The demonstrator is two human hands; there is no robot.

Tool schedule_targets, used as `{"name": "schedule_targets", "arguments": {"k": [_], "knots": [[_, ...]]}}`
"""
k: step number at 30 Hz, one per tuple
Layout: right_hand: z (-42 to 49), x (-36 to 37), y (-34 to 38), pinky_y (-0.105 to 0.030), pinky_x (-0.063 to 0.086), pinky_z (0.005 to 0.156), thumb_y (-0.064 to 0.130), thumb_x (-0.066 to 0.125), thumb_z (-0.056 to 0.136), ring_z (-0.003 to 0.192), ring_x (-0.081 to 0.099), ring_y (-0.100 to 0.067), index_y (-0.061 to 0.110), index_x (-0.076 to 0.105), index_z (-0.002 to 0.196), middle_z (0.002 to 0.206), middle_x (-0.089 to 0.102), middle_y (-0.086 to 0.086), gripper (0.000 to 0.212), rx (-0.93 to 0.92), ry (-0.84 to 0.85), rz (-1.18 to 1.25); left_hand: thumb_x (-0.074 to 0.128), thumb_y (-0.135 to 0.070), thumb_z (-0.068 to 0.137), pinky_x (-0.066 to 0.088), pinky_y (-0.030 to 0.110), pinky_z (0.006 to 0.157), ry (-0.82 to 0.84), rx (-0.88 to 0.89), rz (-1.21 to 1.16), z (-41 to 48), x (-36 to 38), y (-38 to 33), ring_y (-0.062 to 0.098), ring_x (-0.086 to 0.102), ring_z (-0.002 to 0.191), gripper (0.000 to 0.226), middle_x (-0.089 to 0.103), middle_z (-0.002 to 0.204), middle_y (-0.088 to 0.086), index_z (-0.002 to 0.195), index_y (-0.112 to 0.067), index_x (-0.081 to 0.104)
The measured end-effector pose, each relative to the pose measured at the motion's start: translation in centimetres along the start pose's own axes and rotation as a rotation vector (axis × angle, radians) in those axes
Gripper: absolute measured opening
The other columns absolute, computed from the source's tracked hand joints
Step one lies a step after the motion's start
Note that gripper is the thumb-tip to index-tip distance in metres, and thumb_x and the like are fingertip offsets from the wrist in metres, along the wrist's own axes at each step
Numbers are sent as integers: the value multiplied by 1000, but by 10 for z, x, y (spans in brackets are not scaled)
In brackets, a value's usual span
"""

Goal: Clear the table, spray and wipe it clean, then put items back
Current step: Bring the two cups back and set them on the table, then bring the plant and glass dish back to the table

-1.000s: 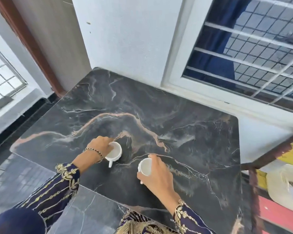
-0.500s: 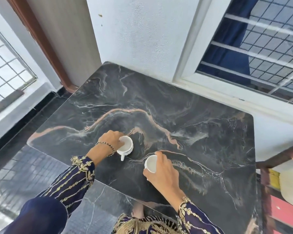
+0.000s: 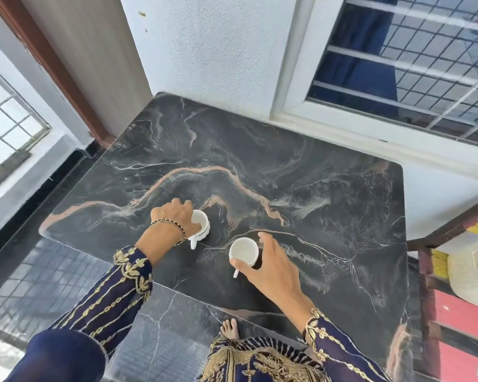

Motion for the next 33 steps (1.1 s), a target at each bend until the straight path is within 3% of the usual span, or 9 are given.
{"name": "schedule_targets", "arguments": {"k": [4,8,11,16,21,25,33], "knots": [[-5,0,-4,-45,49,95,80,61,73,135,45,-17,34,22,146,150,41,11,95,-46,75,55,48,-51,87,44,39,83,21,-14,14,-4,-5,-10,30,56,117,52,49,130,5,129,-19,46],[-8,9,2,-46,46,100,64,71,78,140,39,-21,35,15,152,155,36,6,97,-96,126,86,42,-55,87,43,42,89,-2,-45,-168,-9,2,-12,35,56,117,55,52,132,4,130,-21,47],[-1,14,5,-42,41,106,50,77,81,141,38,-22,31,19,153,156,36,3,95,-81,132,166,51,-67,78,46,44,86,-49,-29,-177,-17,8,-13,35,59,112,66,54,126,4,127,-22,47],[11,12,10,-38,37,107,43,80,81,139,38,-23,27,22,155,154,38,0,95,-74,132,251,63,-55,77,49,44,85,-105,-25,-242,-22,13,0,35,61,107,60,55,119,6,129,-29,48],[17,11,11,-43,38,108,53,79,78,142,37,-22,28,19,156,157,35,2,101,-72,140,238,63,-57,77,48,45,86,-81,-15,-200,-22,14,12,32,58,112,66,52,124,4,134,-32,43],[11,7,1,-48,37,111,68,73,74,146,33,-18,32,15,156,162,27,8,107,-31,110,244,64,-61,75,46,43,91,-120,39,-52,-21,12,-5,28,47,124,80,46,133,6,139,-23,35],[-7,-27,-45,-47,45,107,71,66,78,137,45,-12,38,20,150,158,34,14,92,36,-9,304,58,-47,83,40,40,98,-265,275,137,-36,-20,-107,25,42,127,61,45,134,6,134,-18,39]]}}
Point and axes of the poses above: each hand's wrist, its own z-axis towards the middle knuckle, its own x-axis out of the palm, y = z × x, the point moved 3 cm from there along z, towards the middle knuckle
